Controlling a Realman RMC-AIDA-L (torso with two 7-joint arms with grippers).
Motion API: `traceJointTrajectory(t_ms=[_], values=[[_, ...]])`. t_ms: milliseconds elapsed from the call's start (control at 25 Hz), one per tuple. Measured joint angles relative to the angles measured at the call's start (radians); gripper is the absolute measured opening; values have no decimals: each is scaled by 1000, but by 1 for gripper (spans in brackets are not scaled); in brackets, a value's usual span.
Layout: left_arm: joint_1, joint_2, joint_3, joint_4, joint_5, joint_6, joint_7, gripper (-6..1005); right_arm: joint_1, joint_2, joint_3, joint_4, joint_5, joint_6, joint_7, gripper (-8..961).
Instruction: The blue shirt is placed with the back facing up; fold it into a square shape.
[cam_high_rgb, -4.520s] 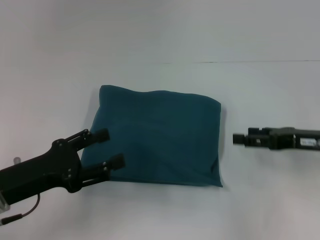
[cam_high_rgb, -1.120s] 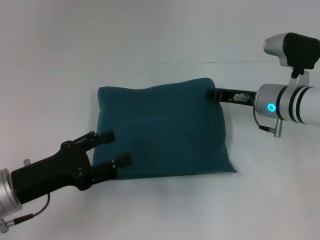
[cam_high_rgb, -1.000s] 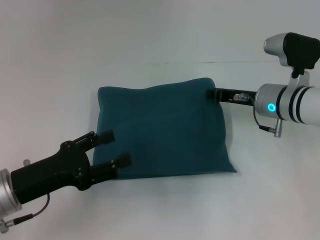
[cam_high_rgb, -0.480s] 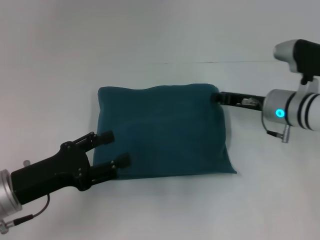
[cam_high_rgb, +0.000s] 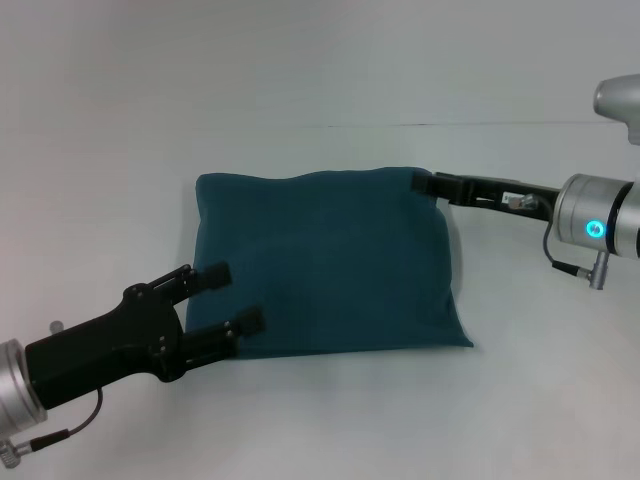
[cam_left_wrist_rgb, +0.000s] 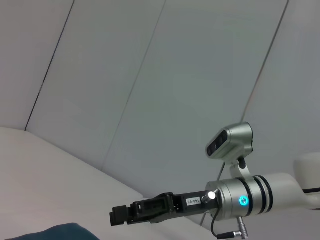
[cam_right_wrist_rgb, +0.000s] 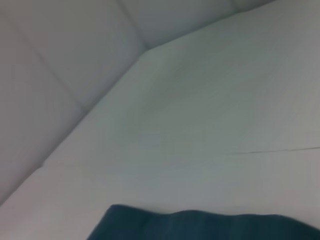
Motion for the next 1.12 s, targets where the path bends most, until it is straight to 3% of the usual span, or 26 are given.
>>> traceJointTrajectory(t_ms=[40,280,600,720,800,1120], values=[[-1,0,0,-1,0,0,0,867,0,0,-1,1,-1,-21,-18,527],[-2,0,-1,-2,-2,0,1,868,12,6,-35,22,-1,-74,-97,455],[-6,0,0,-9,-1,-1,4,869,108,16,-91,187,3,110,-179,462],[-6,0,0,-9,-1,-5,5,869,125,16,-100,217,2,127,-195,392],[-6,0,0,-9,-1,-7,5,869,121,15,-105,217,3,112,-196,345],[-7,0,0,-10,-1,-10,5,870,58,7,-110,167,1,41,-190,357]])
